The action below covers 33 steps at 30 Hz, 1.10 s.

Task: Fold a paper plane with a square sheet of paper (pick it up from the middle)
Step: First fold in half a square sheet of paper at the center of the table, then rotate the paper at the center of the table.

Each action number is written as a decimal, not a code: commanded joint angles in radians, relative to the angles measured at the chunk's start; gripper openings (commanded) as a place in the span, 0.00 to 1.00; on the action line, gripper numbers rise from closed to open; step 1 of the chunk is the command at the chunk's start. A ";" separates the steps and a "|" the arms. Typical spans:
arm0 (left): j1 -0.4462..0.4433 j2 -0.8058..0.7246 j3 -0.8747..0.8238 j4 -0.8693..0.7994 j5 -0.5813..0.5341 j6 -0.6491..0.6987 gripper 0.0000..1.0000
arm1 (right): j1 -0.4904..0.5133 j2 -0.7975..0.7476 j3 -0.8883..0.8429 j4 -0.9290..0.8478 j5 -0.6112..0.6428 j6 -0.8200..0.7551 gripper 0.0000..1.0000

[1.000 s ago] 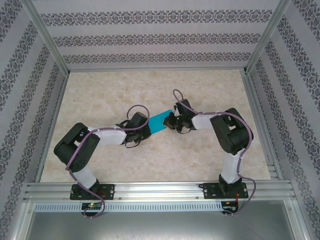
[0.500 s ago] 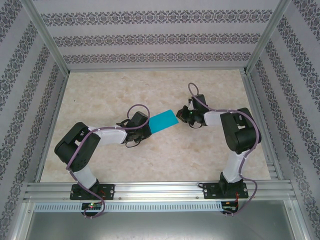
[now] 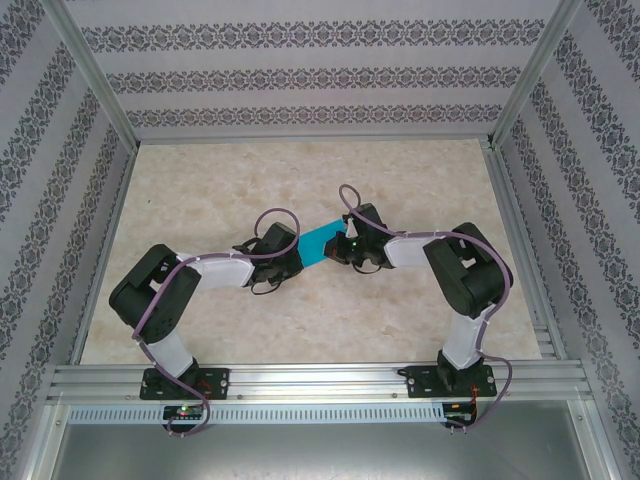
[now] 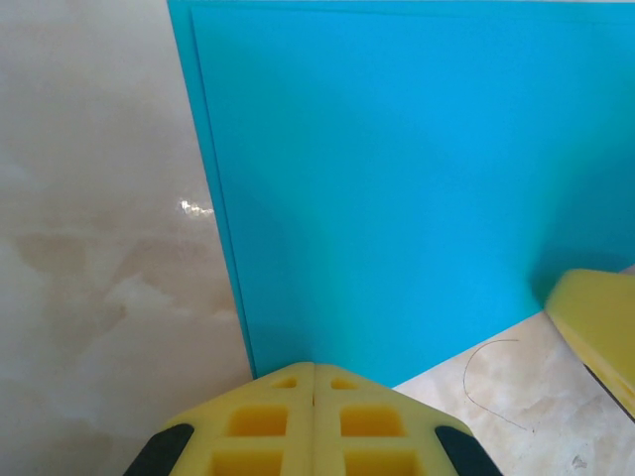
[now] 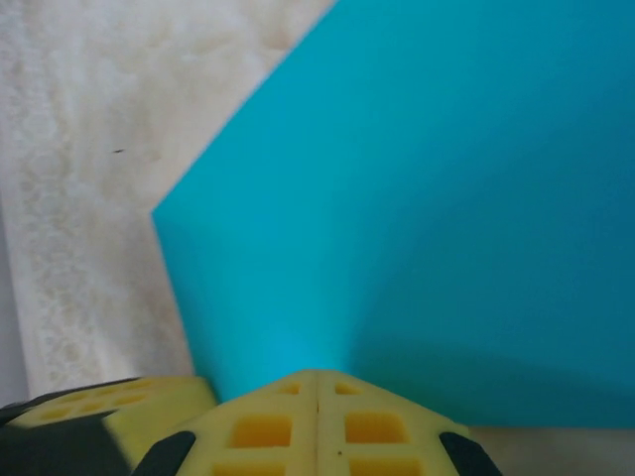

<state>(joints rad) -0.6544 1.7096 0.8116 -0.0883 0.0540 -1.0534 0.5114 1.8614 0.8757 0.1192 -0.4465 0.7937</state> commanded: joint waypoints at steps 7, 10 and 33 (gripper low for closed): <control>0.019 0.034 -0.039 -0.165 -0.019 0.000 0.00 | -0.162 0.024 -0.012 -0.069 0.084 -0.060 0.00; 0.018 0.024 -0.037 -0.166 -0.016 0.005 0.00 | -0.219 0.015 -0.008 -0.089 0.102 -0.071 0.00; 0.314 -0.226 0.062 -0.294 0.159 0.203 0.41 | 0.209 0.039 0.339 -0.415 0.299 -0.057 0.16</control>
<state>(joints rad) -0.3946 1.5101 0.8761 -0.2935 0.1970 -0.9173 0.6693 1.8164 1.1248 -0.2295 -0.1867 0.7288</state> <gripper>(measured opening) 0.399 0.164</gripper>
